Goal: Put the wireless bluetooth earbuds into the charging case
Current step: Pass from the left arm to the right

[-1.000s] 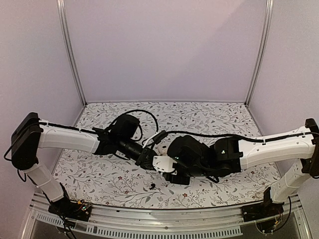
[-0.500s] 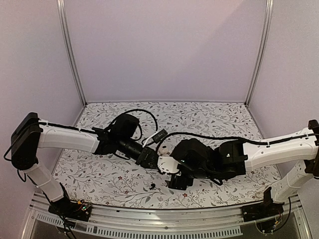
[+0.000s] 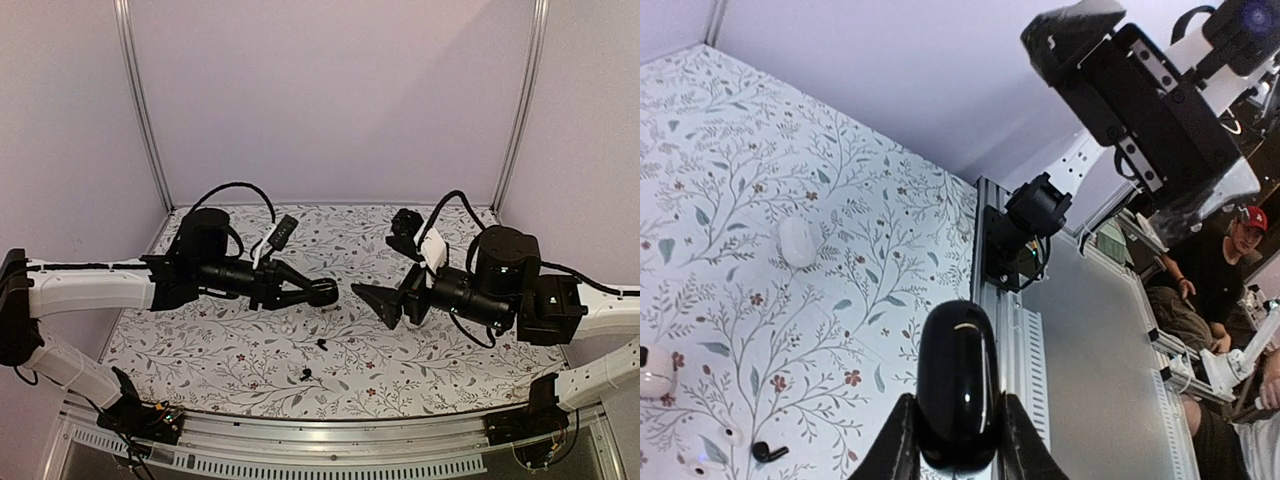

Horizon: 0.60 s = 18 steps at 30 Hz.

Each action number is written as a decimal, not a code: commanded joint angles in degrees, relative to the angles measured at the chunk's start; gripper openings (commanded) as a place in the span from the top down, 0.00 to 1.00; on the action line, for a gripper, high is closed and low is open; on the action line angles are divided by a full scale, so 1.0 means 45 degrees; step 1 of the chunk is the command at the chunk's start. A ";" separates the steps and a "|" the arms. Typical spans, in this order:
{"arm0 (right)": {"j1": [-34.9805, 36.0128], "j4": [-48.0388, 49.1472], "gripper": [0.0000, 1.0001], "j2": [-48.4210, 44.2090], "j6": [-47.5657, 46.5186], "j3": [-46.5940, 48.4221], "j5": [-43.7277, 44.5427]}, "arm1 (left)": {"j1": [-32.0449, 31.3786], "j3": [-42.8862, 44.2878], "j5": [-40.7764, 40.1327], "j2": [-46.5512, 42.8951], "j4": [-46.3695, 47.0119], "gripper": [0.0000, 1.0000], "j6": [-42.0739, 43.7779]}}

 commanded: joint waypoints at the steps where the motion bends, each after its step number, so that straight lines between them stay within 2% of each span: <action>1: -0.0161 -0.0539 0.01 0.0988 0.1149 0.1317 -0.1577 | 0.0342 -0.0301 -0.0630 -0.0835 0.1142 0.97 0.1166; 3: -0.0308 -0.1073 0.01 0.1282 0.1094 0.1532 -0.3067 | 0.0349 -0.0305 -0.0204 -0.1141 0.1144 0.96 0.1540; 10: -0.1301 0.0259 0.02 0.0593 0.1712 0.0262 -0.7116 | 0.0346 -0.1076 0.0408 -0.2472 0.2180 0.93 0.2269; 18: -0.2726 0.0813 0.16 0.0588 0.1751 0.0183 -0.9381 | 0.0143 -0.1488 0.0499 -0.2791 0.3033 0.92 0.2316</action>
